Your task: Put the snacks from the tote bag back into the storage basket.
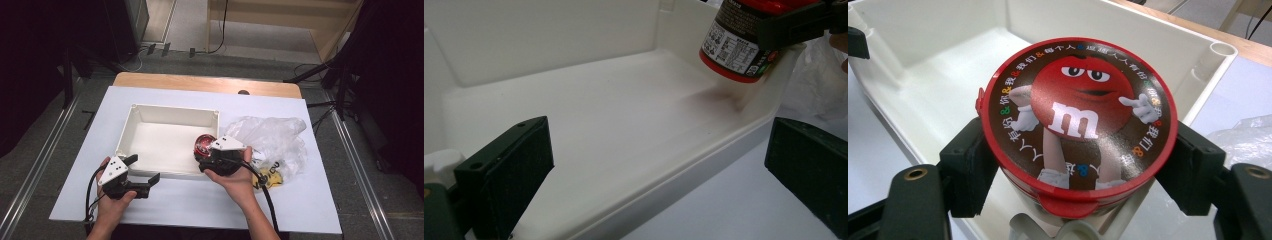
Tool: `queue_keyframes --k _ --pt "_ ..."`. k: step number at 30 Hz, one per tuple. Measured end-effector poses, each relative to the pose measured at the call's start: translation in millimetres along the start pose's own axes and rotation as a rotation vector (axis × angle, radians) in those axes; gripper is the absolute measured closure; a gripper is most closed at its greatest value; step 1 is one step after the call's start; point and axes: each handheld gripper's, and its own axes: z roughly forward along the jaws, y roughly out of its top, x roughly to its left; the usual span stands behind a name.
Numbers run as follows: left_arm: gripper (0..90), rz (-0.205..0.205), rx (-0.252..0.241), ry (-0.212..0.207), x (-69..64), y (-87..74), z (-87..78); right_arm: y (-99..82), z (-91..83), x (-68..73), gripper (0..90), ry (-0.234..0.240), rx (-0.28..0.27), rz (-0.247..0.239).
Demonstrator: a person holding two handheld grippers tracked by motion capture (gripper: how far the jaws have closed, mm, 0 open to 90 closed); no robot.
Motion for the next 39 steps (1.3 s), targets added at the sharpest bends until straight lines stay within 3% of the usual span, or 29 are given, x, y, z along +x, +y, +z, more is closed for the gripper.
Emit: queue_keyframes --k 21,24,26,39 --pt "0.0 -0.006 -0.001 0.002 1.0 -0.7 -0.1 -3.7 -0.8 4.5 22.5 -0.01 0.0 -0.046" --pt "0.0 -0.007 -0.001 0.002 1.3 -0.7 0.0 -3.8 -1.3 5.5 16.8 -0.013 -0.005 -0.052" --pt "0.0 -0.007 0.0 0.001 1.2 -0.6 -0.1 -1.2 -5.1 1.7 15.0 0.008 -0.018 -0.007" --pt "0.0 -0.003 0.006 0.001 0.5 -1.0 1.2 0.7 -20.0 -15.7 15.0 -0.017 -0.048 0.028"
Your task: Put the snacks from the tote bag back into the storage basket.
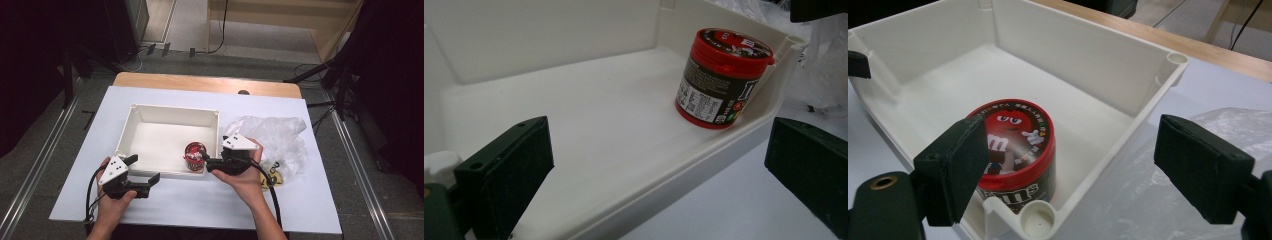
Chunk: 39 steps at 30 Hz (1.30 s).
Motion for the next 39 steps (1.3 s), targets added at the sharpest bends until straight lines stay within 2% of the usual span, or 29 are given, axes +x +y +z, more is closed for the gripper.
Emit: queue_keyframes --k 17,26,31,39 --pt "0.0 -0.003 0.0 0.001 0.2 -0.5 0.6 -7.1 -23.9 -27.5 14.9 -0.043 -0.037 0.059" --pt "0.0 -0.004 0.002 -0.001 -0.1 -0.7 1.0 -15.7 -34.1 -42.1 14.9 -0.066 -0.042 0.08" --pt "0.0 -0.002 0.002 0.0 -0.4 -0.5 0.4 -20.6 -41.4 -50.7 15.0 -0.077 -0.054 0.107" --pt "0.0 0.0 0.0 0.003 -1.0 -0.7 -0.7 -25.8 -49.8 -60.5 14.9 -0.097 -0.059 0.119"
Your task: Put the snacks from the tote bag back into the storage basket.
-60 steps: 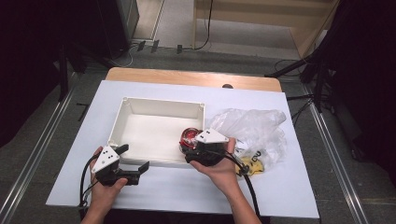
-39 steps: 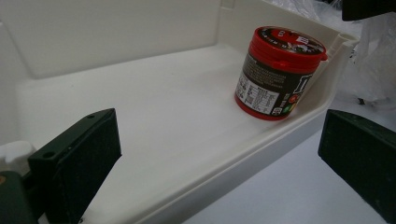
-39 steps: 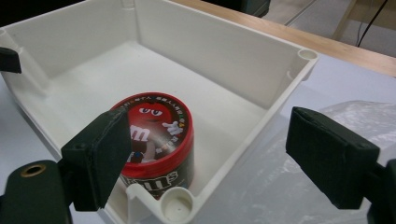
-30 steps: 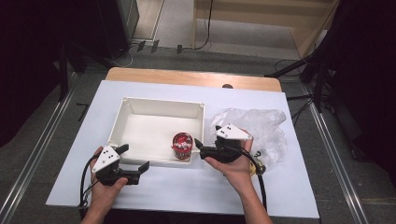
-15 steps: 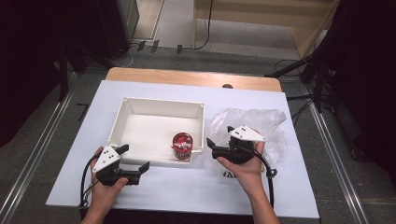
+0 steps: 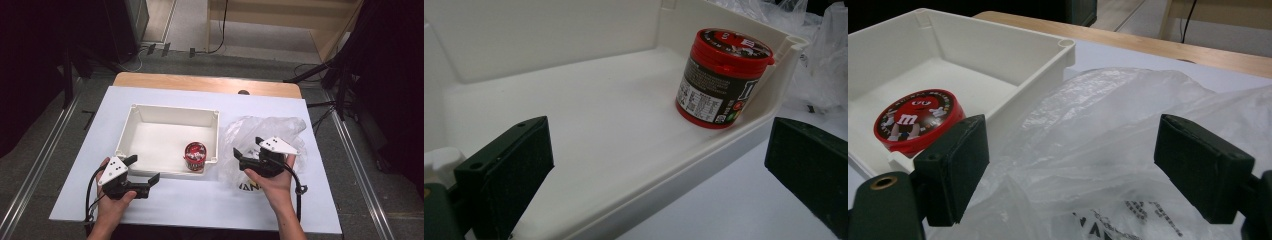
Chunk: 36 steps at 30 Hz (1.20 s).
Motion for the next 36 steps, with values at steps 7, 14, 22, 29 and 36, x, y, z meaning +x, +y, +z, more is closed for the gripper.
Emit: queue_keyframes --k 7,14,22,29,36 --pt "0.0 0.002 0.004 -0.006 -2.3 -0.4 2.2 -5.3 -13.7 -14.3 14.9 -0.029 -0.01 0.018" --pt "0.0 -0.006 0.0 0.011 1.5 -0.5 0.7 -11.9 -27.1 -28.7 14.9 -0.054 -0.017 0.037" --pt "0.0 -0.008 0.003 0.015 2.4 -1.0 1.2 -23.7 -39.2 -43.9 14.9 -0.083 -0.016 0.06" --pt "0.0 -0.006 0.002 0.014 2.5 -0.9 0.8 -31.7 -49.6 -54.3 14.9 -0.109 -0.009 0.081" --pt "0.0 -0.009 -0.001 0.014 2.3 -0.7 0.1 -39.8 -59.4 -66.5 15.0 -0.14 -0.005 0.091"
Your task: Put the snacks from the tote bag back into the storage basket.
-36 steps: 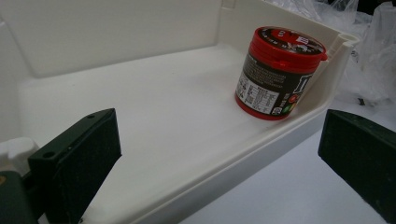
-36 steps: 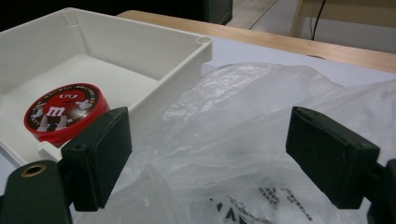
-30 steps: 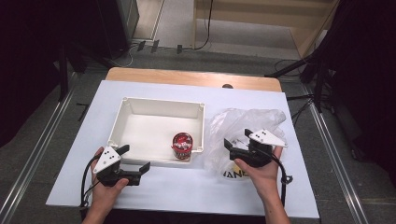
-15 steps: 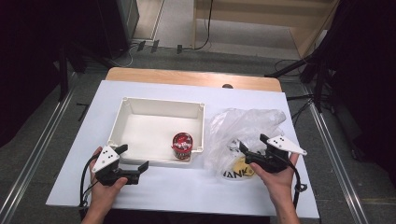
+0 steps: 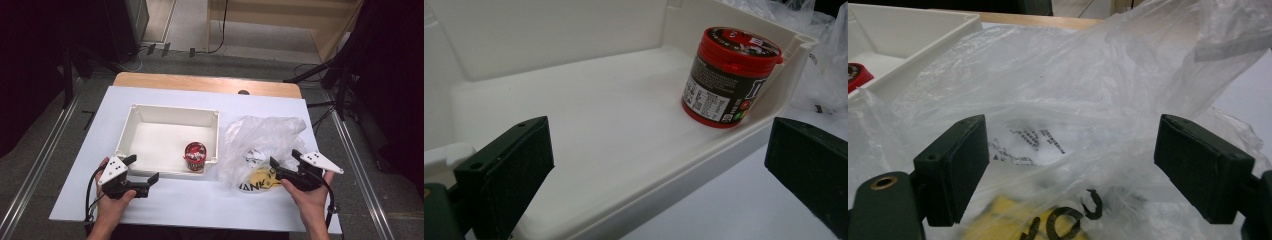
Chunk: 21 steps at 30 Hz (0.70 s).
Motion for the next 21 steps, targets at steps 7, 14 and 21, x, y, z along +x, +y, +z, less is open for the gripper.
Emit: queue_keyframes --k 7,14,21 --pt "0.0 0.001 0.0 0.0 0.2 0.1 -0.3 -5.9 -6.1 -10.1 15.0 -0.024 0.007 0.008" --pt "0.0 -0.001 0.001 -0.001 0.2 0.2 -0.6 -10.7 -12.1 -19.7 15.0 -0.043 0.007 0.019" --pt "0.0 -0.001 -0.001 -0.001 0.2 0.3 -1.1 -15.7 -16.9 -26.4 15.1 -0.063 0.01 0.031"
